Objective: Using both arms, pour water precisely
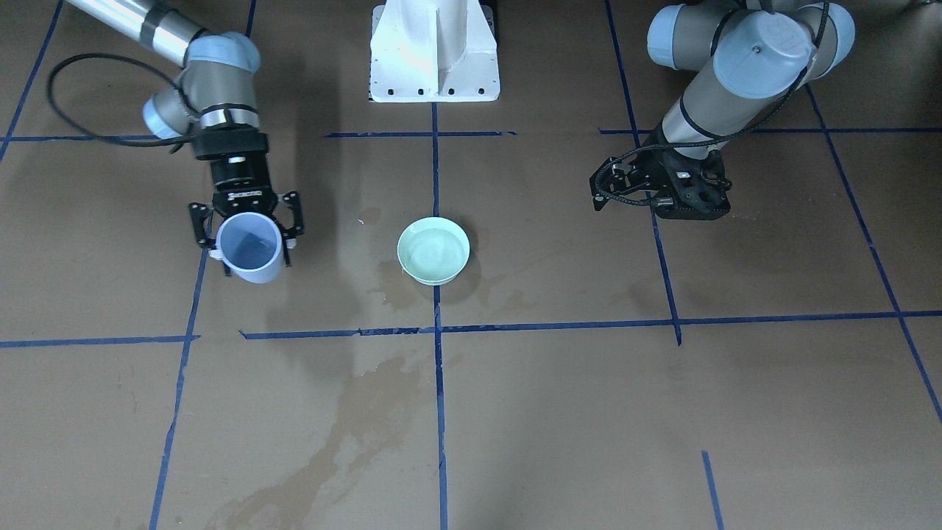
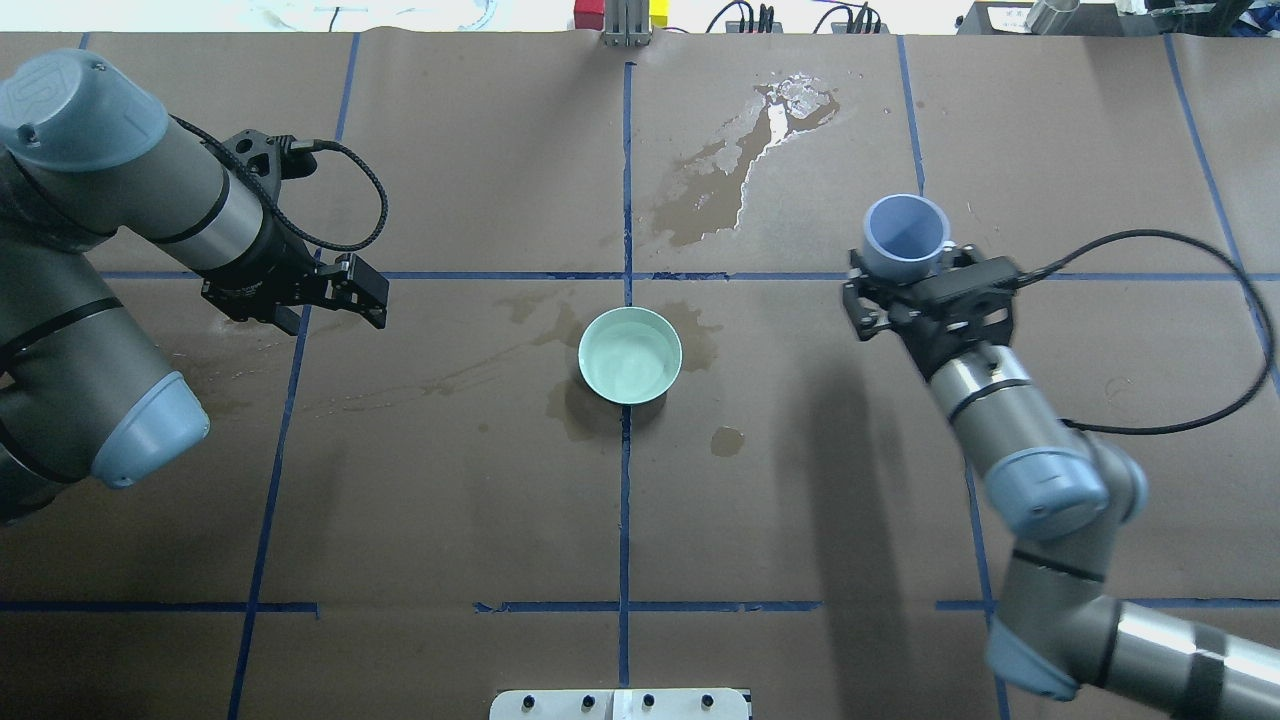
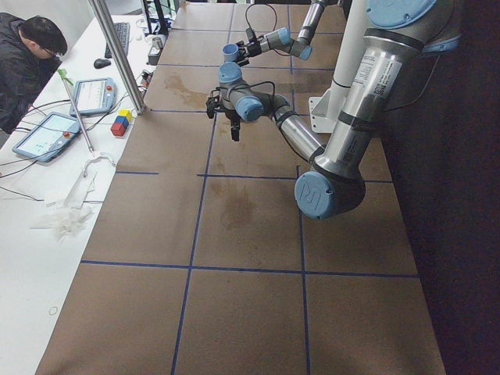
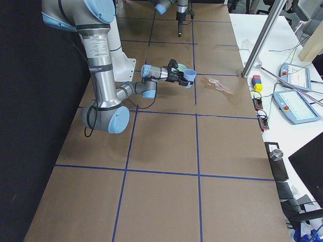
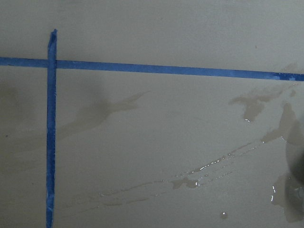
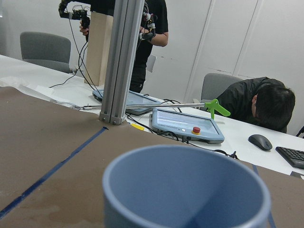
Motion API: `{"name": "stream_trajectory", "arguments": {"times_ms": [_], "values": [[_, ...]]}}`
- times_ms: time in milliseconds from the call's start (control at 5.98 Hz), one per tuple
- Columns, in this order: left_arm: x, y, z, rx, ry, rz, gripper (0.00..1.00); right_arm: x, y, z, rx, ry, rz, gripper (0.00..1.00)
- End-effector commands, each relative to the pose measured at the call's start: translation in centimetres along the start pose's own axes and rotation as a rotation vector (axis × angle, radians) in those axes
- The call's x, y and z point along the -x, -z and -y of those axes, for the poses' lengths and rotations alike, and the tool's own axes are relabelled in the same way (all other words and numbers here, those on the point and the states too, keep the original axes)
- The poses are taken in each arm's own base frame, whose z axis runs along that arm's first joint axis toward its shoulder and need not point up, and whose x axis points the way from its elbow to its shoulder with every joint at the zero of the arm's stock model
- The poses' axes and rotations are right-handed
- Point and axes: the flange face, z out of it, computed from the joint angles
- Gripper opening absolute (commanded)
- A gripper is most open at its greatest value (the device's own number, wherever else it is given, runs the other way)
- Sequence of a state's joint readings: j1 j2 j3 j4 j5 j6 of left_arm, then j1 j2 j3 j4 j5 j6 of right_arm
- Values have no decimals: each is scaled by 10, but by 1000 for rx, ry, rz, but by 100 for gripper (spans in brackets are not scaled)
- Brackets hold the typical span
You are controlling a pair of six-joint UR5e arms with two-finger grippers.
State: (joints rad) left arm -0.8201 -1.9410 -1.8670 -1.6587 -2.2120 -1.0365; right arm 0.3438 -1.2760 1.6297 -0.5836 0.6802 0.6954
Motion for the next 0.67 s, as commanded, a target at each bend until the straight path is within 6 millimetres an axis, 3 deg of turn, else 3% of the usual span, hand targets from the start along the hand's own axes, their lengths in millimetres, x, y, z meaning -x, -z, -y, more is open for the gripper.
{"name": "stream_trajectory", "arguments": {"times_ms": [0,167,502], "values": [[1,-3,2,2,16,5,100,72,3,29,8,191,-70,0],[-1,-4,2,2,73,4,100,85,3,40,3,341,-104,0],[-2,-3,2,2,75,1,100,113,6,53,17,440,-131,0]]}}
